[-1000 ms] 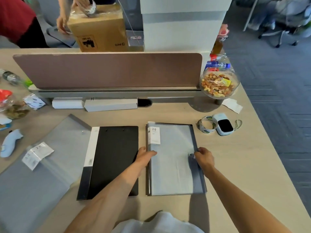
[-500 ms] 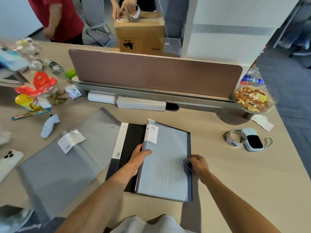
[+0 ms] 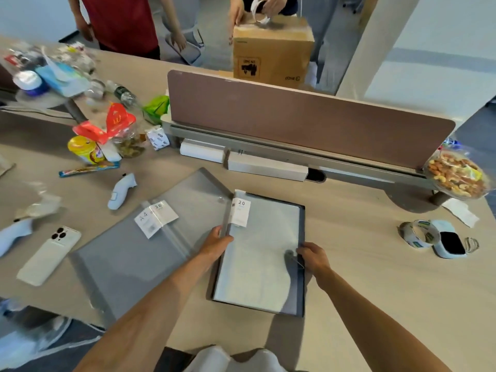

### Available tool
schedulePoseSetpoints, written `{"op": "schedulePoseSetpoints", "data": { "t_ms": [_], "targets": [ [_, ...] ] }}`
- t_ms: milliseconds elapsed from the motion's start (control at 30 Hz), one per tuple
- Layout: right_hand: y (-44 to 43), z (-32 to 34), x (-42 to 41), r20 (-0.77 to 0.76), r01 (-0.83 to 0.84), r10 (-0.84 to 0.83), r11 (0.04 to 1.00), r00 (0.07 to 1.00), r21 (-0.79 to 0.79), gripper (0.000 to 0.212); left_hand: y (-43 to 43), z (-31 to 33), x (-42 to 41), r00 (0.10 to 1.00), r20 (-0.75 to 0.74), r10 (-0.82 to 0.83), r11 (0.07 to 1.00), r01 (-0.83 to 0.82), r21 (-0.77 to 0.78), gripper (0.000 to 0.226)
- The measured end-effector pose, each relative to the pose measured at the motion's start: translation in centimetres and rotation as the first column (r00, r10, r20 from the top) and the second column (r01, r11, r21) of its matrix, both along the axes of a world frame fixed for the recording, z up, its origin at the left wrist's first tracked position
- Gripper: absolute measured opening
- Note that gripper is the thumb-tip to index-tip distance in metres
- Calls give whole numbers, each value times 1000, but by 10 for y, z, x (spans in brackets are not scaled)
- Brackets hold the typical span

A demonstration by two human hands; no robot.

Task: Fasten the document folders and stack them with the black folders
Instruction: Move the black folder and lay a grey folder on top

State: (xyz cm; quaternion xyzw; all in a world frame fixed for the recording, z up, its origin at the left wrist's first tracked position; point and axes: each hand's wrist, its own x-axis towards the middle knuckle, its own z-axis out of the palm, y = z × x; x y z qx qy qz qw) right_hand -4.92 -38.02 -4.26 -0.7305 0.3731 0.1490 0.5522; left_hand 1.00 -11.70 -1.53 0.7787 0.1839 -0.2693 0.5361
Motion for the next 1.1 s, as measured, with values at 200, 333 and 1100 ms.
{"op": "schedulePoseSetpoints", "data": {
  "t_ms": [200, 333, 1100],
  "targets": [
    [4, 13, -7, 19, 0, 0, 1000, 1000, 29, 17, -8, -2, -3, 987, -76, -140, 989, 144, 45, 32],
    [-17, 13, -19, 19, 17, -17, 1000, 1000, -1, 21, -29, 9, -11, 970, -76, -231, 970, 236, 55, 25],
    [-100, 16, -29, 119, -278, 363, 852, 924, -444, 34, -121, 25, -73, 992, -37, -118, 989, 121, 91, 69]
  ]
}}
